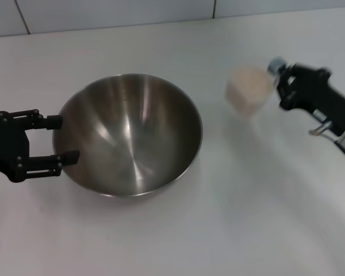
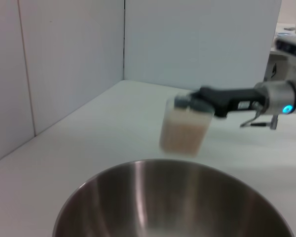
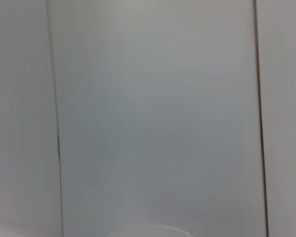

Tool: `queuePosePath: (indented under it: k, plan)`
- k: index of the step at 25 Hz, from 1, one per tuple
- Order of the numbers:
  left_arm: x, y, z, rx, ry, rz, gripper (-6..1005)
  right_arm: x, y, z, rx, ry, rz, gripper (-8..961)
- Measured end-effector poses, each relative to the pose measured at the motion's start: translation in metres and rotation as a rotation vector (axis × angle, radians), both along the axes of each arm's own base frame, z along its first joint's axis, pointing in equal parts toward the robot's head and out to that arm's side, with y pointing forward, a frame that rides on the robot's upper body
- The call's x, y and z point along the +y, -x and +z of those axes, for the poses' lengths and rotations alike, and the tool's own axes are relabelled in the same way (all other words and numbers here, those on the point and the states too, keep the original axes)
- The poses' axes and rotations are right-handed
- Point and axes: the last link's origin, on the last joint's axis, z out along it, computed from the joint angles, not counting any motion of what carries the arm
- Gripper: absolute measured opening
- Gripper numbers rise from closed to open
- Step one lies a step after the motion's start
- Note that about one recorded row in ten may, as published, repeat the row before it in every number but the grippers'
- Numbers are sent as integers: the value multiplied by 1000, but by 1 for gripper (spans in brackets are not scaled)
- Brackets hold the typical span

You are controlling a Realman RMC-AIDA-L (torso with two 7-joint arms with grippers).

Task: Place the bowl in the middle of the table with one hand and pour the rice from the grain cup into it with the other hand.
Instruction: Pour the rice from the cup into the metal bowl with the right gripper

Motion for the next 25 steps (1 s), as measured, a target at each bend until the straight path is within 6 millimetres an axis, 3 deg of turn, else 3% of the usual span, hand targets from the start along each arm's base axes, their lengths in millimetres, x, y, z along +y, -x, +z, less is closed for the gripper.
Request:
queuePosePath:
  k: [3, 5, 7, 10, 18, 20, 25]
  plan:
    - [0, -1, -1, -1, 6, 2, 755, -11, 21, 12, -11, -155, 168, 9]
    - [0, -2, -2, 0, 11, -2, 755, -10, 42, 11, -98, -281, 297, 10]
    - [1, -2, -2, 0, 11, -2, 755, -7, 49, 8, -133, -306, 329, 10]
    - [2, -4, -2, 1, 13, -7, 755, 6, 71, -10, -297, -377, 421, 9]
    - [2, -4, -2, 2, 13, -8, 755, 16, 99, -46, -680, -560, 512, 16]
    - [3, -5, -2, 3, 13, -9, 755, 16, 107, -62, -893, -652, 560, 19]
    - [3, -4, -2, 8, 16, -9, 755, 10, 116, -74, -1112, -772, 633, 25]
